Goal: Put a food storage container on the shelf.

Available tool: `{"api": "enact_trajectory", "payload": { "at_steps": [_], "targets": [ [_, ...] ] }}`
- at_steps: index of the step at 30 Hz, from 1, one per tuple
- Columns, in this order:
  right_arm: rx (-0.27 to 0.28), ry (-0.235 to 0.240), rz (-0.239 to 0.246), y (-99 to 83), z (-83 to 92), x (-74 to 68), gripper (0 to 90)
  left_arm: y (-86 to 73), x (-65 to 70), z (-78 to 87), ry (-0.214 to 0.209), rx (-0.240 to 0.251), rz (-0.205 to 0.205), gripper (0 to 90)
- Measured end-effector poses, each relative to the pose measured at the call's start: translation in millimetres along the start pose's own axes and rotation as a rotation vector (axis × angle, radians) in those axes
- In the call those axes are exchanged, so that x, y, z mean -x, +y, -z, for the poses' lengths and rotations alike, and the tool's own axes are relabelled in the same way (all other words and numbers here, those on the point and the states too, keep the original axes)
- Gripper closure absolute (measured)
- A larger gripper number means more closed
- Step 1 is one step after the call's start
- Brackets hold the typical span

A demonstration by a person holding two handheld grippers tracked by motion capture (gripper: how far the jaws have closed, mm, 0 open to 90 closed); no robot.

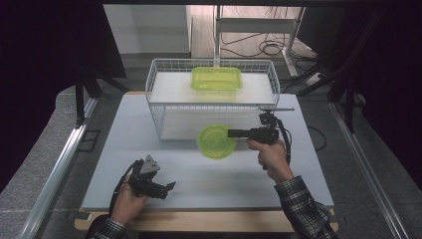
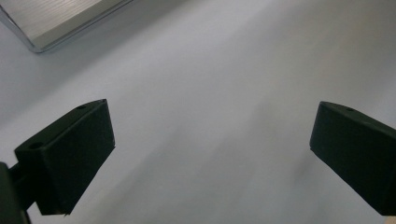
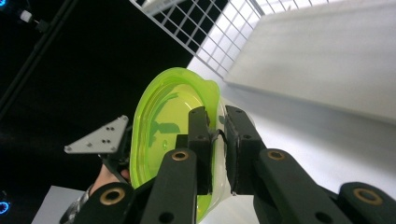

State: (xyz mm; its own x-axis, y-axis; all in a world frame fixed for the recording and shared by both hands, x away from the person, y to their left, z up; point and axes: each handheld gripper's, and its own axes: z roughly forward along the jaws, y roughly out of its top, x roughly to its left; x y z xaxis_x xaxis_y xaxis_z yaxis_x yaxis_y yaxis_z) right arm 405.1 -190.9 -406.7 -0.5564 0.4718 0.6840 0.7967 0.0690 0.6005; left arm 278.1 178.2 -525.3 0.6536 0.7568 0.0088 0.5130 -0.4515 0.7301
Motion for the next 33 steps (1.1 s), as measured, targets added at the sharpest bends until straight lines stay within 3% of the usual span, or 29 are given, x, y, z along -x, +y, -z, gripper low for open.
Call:
{"api": "enact_trajectory", "payload": {
  "at_steps": [21, 33],
  "targets": [
    [0.072, 0.005, 0.021, 38.8, 32.1, -21.2, 81.6, 0.3, 0.3, -5.6, -0.003, 0.003, 0.003, 0.0],
    [0.106, 0.007, 0.041, 63.0, 42.1, -35.3, 81.6, -0.1, -0.2, -6.0, -0.011, 0.01, 0.013, 0.0]
  ]
}}
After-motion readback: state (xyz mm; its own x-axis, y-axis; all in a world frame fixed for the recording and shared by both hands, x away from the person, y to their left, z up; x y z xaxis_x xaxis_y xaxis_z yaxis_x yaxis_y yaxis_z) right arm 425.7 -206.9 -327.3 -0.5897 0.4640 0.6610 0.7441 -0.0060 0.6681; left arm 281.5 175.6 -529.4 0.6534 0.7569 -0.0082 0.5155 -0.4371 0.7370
